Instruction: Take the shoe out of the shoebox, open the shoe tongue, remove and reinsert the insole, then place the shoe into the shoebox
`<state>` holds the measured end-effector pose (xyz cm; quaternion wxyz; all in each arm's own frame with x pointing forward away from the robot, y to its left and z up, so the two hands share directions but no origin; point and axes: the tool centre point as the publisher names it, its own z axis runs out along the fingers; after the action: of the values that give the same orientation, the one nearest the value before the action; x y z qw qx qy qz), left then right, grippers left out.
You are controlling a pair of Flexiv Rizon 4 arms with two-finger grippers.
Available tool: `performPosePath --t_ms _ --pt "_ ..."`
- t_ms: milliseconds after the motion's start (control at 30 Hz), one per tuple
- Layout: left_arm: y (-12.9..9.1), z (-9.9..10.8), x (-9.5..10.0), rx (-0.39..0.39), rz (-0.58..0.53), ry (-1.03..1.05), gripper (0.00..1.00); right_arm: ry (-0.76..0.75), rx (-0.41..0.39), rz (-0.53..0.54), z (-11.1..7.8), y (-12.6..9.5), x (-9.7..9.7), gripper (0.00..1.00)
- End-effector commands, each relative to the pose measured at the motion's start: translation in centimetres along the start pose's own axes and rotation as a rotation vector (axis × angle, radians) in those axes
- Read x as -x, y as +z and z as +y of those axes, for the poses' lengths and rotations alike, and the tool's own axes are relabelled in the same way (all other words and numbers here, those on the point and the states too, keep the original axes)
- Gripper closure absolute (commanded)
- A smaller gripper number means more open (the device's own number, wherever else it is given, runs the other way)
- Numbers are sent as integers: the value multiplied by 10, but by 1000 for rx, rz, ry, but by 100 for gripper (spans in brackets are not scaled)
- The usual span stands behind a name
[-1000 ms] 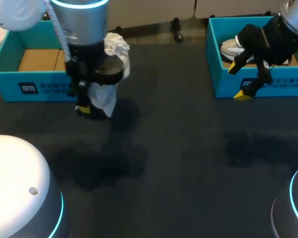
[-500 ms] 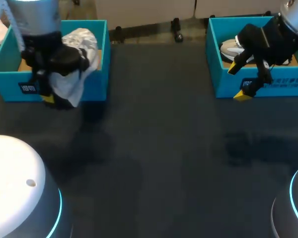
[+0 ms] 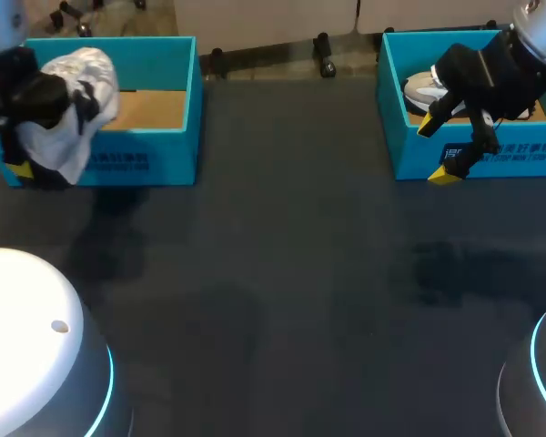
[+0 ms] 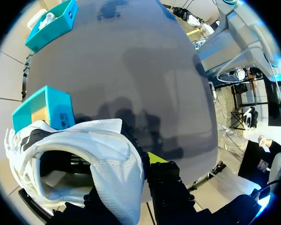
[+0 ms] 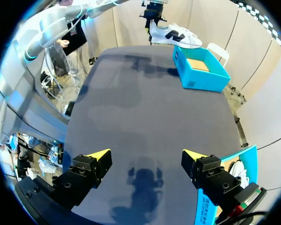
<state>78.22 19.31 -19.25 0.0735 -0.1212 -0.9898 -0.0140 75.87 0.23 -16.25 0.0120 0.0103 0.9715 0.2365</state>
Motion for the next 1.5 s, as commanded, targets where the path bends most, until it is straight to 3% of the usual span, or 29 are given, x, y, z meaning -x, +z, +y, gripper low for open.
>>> performPosePath --t_ms 33,300,500,933,1500 --pt "0 34 -11 -40 -23 -8 100 1 -4 3 1 1 2 0" --pt "0 75 -13 -9 -29 -26 100 1 -4 3 1 1 2 0" --pt "7 102 1 35 -21 -41 100 1 -4 3 1 1 2 0" --pt "7 128 39 -2 -17 -33 100 1 -4 3 1 1 2 0" --pt "-6 172 123 9 -12 -27 100 1 -4 3 1 1 2 0"
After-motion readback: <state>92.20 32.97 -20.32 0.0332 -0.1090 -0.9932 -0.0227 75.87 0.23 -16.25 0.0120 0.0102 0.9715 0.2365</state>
